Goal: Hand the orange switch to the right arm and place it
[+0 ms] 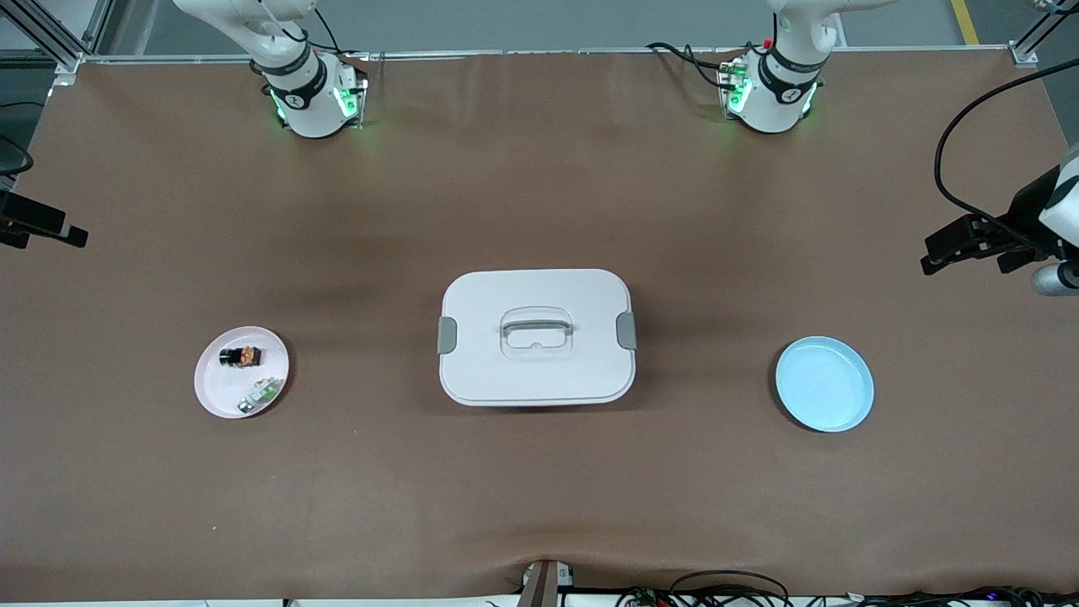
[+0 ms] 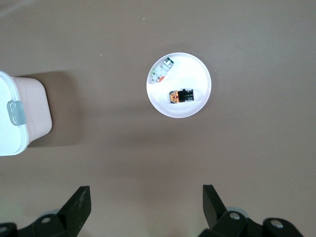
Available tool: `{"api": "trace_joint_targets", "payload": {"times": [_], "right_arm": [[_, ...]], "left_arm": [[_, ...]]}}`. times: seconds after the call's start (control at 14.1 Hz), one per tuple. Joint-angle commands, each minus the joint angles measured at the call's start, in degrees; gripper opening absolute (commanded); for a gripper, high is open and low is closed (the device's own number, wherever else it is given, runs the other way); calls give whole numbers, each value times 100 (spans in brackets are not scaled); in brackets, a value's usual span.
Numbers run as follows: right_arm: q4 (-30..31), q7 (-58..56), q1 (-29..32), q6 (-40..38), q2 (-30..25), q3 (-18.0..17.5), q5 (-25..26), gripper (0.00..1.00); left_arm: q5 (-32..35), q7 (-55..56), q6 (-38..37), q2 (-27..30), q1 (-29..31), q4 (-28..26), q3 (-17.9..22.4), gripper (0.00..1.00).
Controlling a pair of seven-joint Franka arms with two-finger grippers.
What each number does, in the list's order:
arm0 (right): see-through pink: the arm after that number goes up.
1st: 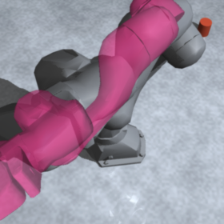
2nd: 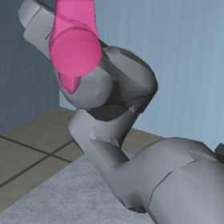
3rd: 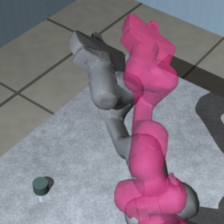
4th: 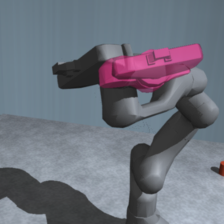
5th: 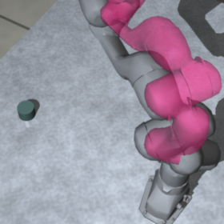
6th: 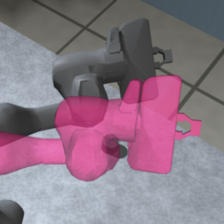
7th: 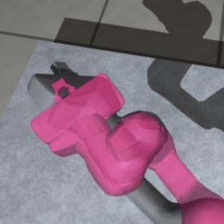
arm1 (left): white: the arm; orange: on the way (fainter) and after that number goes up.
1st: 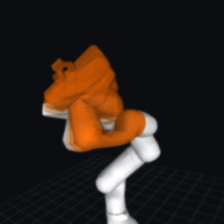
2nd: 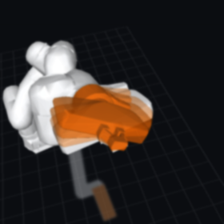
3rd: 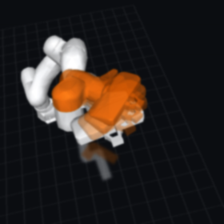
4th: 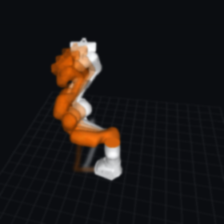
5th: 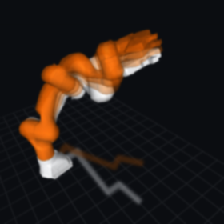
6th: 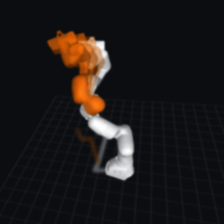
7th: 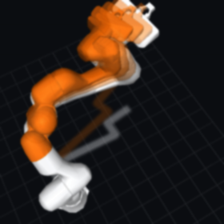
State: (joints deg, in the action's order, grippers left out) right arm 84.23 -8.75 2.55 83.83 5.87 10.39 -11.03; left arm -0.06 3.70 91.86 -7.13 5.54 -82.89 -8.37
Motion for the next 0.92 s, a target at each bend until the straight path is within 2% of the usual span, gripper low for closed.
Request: {"api": "trace_joint_targets", "payload": {"times": [0.0,0.28,0.57,0.64,0.71,0.85], "right_arm": [[-20,-12,-44,-34,-121,-54,57,100],[-56,-1267,-175,203,-104,-81,566,100],[-152,-1165,-123,291,-112,-80,593,100],[-161,-1025,-70,291,-121,-159,593,100],[-170,-858,0,300,-130,-386,689,100],[-222,-376,18,274,-139,-878,1241,100]], "left_arm": [[103,-97,94,-43,-10,124,-33,100],[112,-88,104,-60,-10,115,-16,100],[120,-45,104,-17,-1,124,2,100],[112,-53,104,-8,-1,124,2,100],[103,-62,104,1,-9,124,2,100],[103,-80,113,-8,-62,150,-16,100]]}}
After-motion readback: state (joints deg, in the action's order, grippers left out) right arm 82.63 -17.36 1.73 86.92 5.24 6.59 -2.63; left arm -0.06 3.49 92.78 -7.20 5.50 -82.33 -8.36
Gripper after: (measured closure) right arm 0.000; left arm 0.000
